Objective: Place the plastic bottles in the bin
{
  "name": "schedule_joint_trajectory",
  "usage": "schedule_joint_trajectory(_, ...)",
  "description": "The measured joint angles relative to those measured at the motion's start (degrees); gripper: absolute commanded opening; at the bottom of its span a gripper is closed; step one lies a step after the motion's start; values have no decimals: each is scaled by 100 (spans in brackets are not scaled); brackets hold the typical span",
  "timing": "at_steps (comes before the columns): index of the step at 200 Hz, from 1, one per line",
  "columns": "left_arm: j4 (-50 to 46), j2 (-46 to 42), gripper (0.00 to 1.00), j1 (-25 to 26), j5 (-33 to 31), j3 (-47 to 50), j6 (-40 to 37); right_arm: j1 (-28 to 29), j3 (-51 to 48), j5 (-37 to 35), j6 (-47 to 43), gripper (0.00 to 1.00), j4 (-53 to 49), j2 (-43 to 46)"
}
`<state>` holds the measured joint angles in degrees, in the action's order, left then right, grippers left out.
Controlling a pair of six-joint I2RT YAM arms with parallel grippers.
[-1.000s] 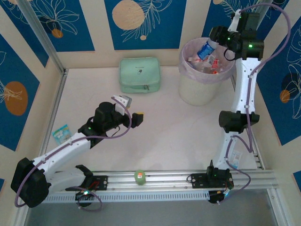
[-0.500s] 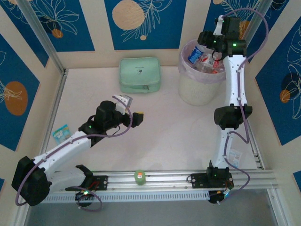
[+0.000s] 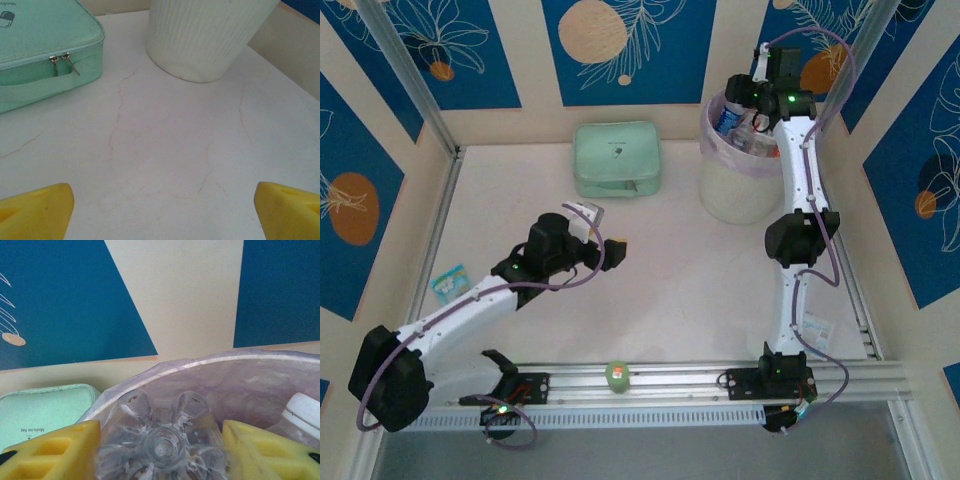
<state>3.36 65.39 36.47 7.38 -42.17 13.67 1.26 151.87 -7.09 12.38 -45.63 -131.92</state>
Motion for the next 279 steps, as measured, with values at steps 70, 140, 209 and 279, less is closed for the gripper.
schedule_joint_trajectory(70, 7, 157, 92, 0, 2, -170, 92, 35, 133, 4, -33, 93, -1143, 136)
schedule_joint_trajectory(140, 46, 208, 93, 0, 2, -162, 131, -750, -428, 118, 48, 98, -1698, 1757)
schedule_joint_trajectory(209, 24, 175, 94, 0, 0, -17, 87, -1005, -1521, -133, 275, 93, -1644, 2024)
schedule_joint_trajectory(279, 17, 164, 94, 0, 0, 94, 109, -804, -1875, 74, 262, 85, -1248, 1464)
